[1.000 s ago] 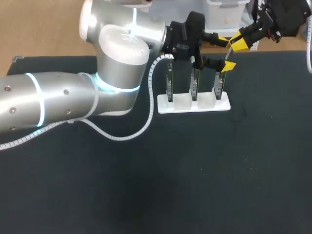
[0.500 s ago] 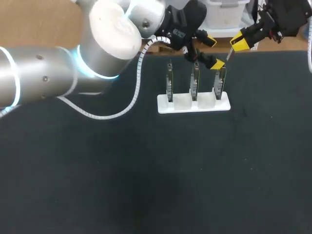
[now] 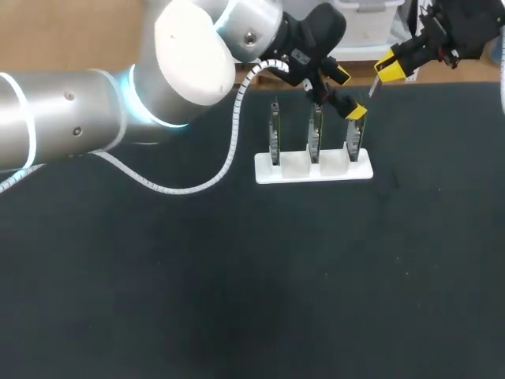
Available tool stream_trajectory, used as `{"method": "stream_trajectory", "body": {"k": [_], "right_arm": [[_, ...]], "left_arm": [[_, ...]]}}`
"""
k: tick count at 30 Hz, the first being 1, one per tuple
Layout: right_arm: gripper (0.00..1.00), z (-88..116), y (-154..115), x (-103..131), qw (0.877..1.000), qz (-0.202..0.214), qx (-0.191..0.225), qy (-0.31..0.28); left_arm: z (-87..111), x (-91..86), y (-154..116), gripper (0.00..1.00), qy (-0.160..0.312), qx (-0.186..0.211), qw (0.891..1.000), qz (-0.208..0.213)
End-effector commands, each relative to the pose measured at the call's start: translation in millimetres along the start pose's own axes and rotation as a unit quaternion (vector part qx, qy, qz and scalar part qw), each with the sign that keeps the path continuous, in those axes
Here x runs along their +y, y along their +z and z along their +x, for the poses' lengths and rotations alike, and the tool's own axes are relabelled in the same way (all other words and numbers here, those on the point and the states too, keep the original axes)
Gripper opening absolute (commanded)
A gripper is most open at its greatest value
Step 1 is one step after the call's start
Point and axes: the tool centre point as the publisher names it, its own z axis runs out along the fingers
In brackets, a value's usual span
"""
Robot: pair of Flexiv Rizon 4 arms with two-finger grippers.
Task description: Pick up the optical module with the left hand, and insert it into the network port with the right hand.
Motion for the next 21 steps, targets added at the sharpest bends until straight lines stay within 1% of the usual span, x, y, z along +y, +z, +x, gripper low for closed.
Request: {"method": "stream_trajectory", "body": {"k": [1, 8, 9, 21], "right_arm": [[0.0, -0.3, -0.8, 1.7, 1.0, 0.002, 0.002, -0.001], [0.0, -0.4, -1.7, -0.2, 1.0, 0.001, 0.005, -0.002], [0.0, -0.4, -1.8, -0.3, 1.0, 0.001, 0.006, -0.002], [0.0, -0.4, -0.9, -2.5, 1.0, -0.001, 0.015, -0.003]], "left_arm": [[-3.4, 6.7, 5.7, 1.0, 0.001, 0.005, 1.0, 0.004], [-3.0, 9.4, 10.1, 1.0, 0.002, 0.008, 1.0, 0.005], [-2.7, 9.6, 10.6, 1.0, -0.001, 0.014, 1.0, 0.004], [2.3, 11.5, 15.0, 1.0, -0.001, 0.009, 1.0, 0.006]]}}
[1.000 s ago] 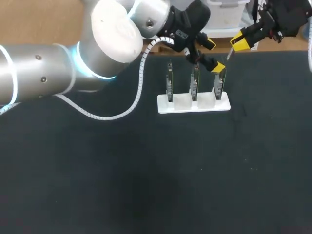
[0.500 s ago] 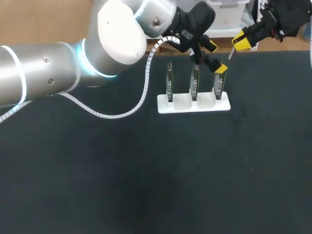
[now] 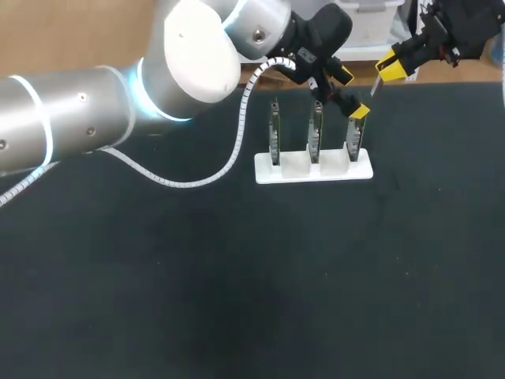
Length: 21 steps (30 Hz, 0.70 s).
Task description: Pick up the optical module with the left hand, and insert it into the network port with the right hand.
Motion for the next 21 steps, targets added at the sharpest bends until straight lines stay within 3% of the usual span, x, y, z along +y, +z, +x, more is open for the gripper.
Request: {"method": "stream_trajectory", "body": {"k": [1, 21], "right_arm": [[0.0, -1, 1, -2, 1.0, -0.002, 0.003, 0.0], [0.0, -1, 11, -2, 1.0, -0.011, 0.022, -0.018]], "left_arm": [[1.7, 1.6, 4, 1.0, -0.001, -0.002, 1.0, 0.004], [5.4, 3.4, 7, 1.0, 0.004, -0.007, 1.0, 0.012]]}}
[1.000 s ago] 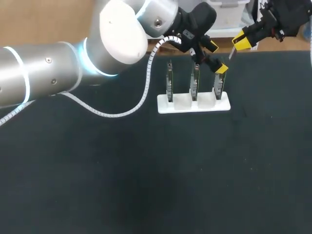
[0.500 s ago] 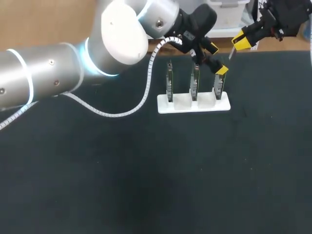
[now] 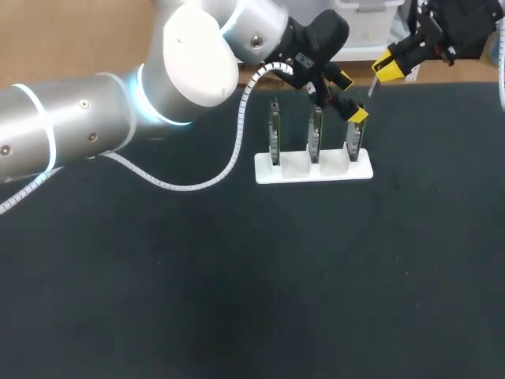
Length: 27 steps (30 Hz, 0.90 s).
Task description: Pick up the optical module with the left hand, and insert it into the network port with the right hand.
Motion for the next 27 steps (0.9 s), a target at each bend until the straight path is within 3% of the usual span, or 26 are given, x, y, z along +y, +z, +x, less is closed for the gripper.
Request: {"method": "stream_trajectory", "body": {"k": [1, 27], "right_arm": [[0.0, -0.7, 7.3, 0.1, 1.0, -0.001, 0.009, -0.008], [0.0, -4.0, 13.7, 4.1, 1.0, -0.008, 0.007, -0.01]], "left_arm": [[-0.1, 2.2, 1.4, 1.0, 0.001, 0.0, 1.0, 0.002], [-0.1, 2.2, 1.4, 1.0, 0.001, 0.0, 1.0, 0.002]]}}
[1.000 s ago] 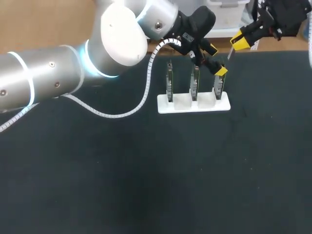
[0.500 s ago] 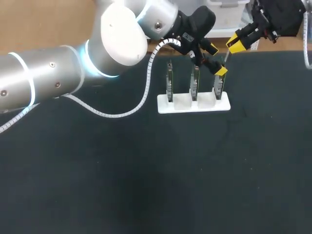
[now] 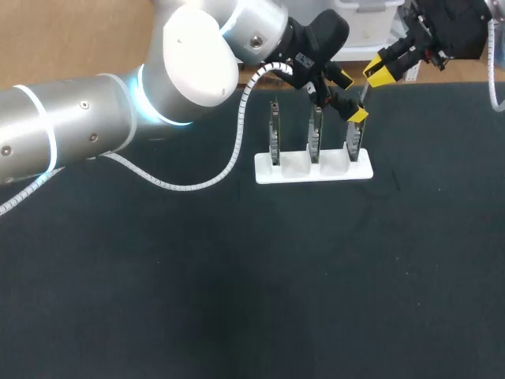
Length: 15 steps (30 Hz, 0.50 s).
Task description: Pick up the optical module with the left hand, and insert it into the network port with the right hand.
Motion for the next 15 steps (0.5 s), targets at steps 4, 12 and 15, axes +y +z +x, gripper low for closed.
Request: {"method": "stream_trajectory", "body": {"k": [4, 12, 15], "right_arm": [[0.0, -0.1, 0.1, 1.3, 1.0, 0.004, 0.0, 0.0], [0.0, -0.6, 2.6, 1.5, 1.0, 0.004, -0.002, 0.0], [0.0, 0.1, 3.0, 2.0, 1.0, 0.004, -0.001, -0.001]], "left_arm": [[-0.8, 1.7, 0.8, 1.0, 0.001, 0.001, 1.0, 0.001], [-0.8, 1.7, 0.8, 1.0, 0.001, 0.001, 1.0, 0.001], [-0.8, 1.7, 0.8, 1.0, 0.001, 0.001, 1.0, 0.001]]}}
